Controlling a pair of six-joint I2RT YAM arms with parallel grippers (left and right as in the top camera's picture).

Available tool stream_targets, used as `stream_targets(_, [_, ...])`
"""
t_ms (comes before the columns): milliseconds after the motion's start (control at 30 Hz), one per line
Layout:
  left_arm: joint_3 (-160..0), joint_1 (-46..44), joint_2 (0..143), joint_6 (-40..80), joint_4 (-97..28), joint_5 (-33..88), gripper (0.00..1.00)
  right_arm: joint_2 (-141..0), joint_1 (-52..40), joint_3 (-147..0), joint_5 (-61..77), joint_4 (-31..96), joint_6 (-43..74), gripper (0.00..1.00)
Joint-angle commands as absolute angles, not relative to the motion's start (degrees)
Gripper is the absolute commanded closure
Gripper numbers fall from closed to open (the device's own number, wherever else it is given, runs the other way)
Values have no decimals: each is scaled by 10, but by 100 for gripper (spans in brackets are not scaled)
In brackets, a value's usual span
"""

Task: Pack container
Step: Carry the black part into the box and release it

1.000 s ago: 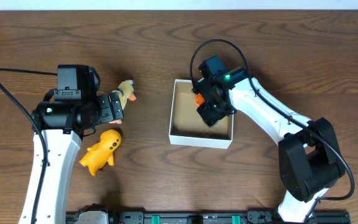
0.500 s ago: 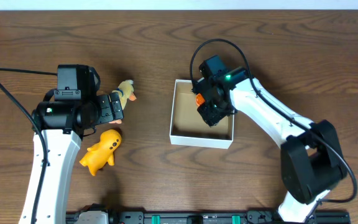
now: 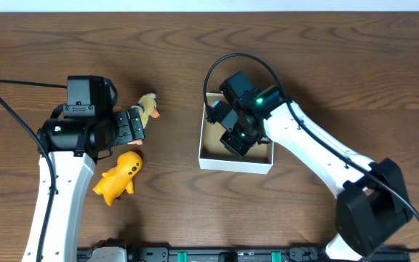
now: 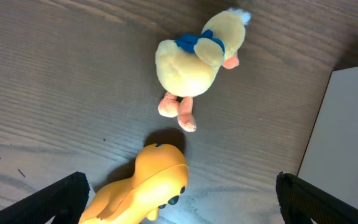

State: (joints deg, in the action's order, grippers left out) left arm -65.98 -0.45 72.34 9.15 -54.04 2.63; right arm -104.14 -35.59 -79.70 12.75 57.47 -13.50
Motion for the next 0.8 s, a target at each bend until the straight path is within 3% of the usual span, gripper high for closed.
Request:
stream_targets(0, [-669,-6,726,86,-544,26,2,-1077,-360,-798,135,576,-137,78])
stream_targets(300, [-669,-6,726,86,-544,26,2,-1130,-359,-798,131,574,-133,77])
stream_targets(633, [-669,-6,726,86,-544,26,2,-1136,-339,-798,-89,562,80,76])
stream_targets(767, [-669,-6,726,86,-544,26,2,-1136,-325,-798,-104,554,98,76])
